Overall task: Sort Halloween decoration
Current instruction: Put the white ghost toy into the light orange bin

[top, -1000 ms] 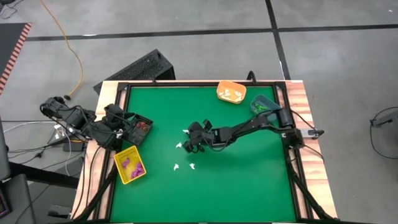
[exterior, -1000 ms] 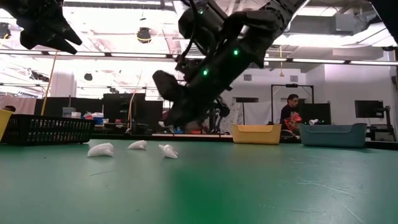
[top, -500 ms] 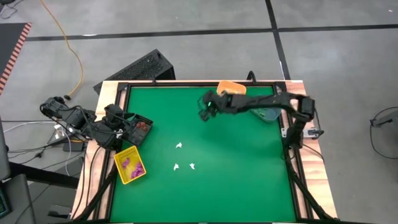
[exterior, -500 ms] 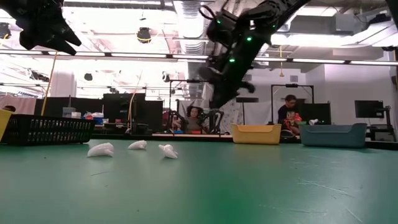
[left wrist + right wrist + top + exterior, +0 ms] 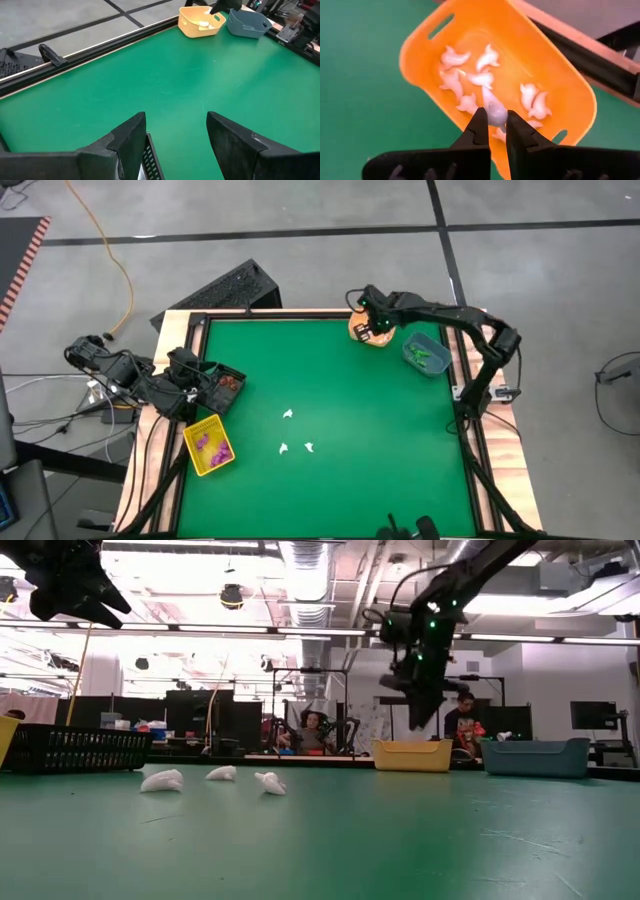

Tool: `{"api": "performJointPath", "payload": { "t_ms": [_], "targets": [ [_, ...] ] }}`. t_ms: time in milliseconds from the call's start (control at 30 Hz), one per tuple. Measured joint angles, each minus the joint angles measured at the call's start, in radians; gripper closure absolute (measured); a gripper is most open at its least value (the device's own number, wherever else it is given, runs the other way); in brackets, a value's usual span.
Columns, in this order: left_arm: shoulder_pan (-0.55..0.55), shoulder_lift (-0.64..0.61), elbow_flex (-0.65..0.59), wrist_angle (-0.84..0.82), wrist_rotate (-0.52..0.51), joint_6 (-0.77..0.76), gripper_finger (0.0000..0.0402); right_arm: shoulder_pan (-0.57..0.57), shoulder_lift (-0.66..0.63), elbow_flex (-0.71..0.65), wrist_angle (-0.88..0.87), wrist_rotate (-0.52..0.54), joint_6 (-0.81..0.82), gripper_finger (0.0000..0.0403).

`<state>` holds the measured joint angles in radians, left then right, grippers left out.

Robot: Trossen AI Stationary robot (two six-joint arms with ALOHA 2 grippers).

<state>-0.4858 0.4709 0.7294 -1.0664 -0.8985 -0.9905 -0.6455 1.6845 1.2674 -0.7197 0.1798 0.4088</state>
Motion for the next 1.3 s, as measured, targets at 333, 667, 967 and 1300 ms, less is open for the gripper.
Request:
{"api": "performJointPath", "payload": {
  "t_ms": [333, 667, 967, 1300],
  "targets": [
    [0.0, 0.0, 0.0, 0.0, -0.001, -0.002, 0.0202, -0.023, 0.056, 0.0, 0.009, 0.002, 0.008, 0.034],
    [0.0, 0.0, 0.0, 0.0, -0.003, -0.002, 0.0202, -0.038, 0.055, 0.0, 0.009, 0.002, 0.008, 0.0257],
    [0.0, 0.0, 0.0, -0.001, 0.018, -0.002, 0.0202, 0.097, -0.007, 0.0, 0.151, -0.126, -0.149, 0.0233],
    [0.0, 0.0, 0.0, -0.002, 0.021, -0.001, 0.0202, 0.35, -0.221, 0.0, 0.338, -0.219, -0.23, 0.0245]
  ]
}}
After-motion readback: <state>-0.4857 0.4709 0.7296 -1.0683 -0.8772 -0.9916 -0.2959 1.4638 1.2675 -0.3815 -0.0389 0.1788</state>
